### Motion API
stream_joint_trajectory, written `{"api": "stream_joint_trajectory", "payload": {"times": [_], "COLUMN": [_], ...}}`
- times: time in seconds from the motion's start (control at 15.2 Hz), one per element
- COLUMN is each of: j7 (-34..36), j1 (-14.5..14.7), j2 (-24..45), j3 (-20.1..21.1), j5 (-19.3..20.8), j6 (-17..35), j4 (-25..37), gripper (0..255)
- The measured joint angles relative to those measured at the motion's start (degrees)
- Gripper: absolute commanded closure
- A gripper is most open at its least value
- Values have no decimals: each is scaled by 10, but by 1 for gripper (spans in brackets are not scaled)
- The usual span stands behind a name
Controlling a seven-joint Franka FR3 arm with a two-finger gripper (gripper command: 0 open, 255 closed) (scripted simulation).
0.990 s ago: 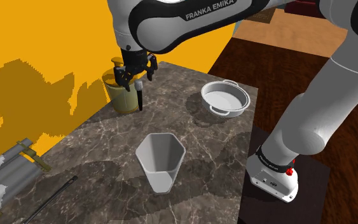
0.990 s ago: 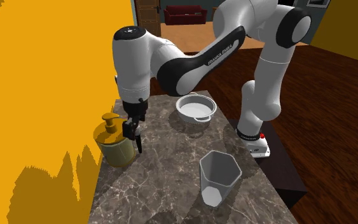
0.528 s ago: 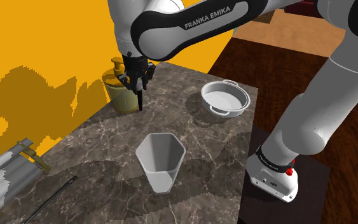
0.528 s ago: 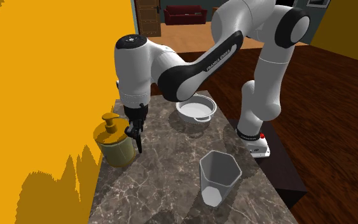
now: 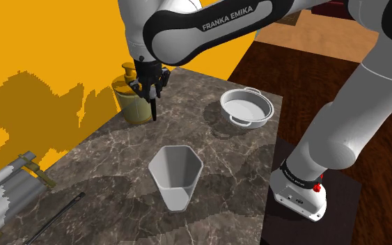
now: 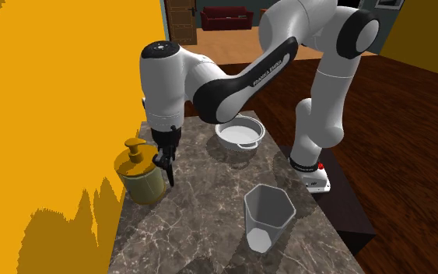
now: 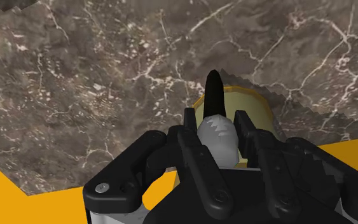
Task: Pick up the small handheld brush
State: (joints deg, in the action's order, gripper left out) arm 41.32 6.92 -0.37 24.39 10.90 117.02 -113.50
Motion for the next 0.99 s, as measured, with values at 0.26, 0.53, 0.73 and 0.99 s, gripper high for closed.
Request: {"api": "stream_joint_trajectory", "payload": {"times": [0.26, 0.53, 0.73, 0.99], "j7": [-7, -11, -17, -23], "j1": [0, 1, 0, 0], "j2": [-5, -9, -12, -16], "j3": [0, 0, 0, -1], "j5": [-5, -9, -12, -14], "j6": [-25, -55, -78, -103], "j4": [21, 47, 68, 91], "gripper": [255, 255, 255, 255]}}
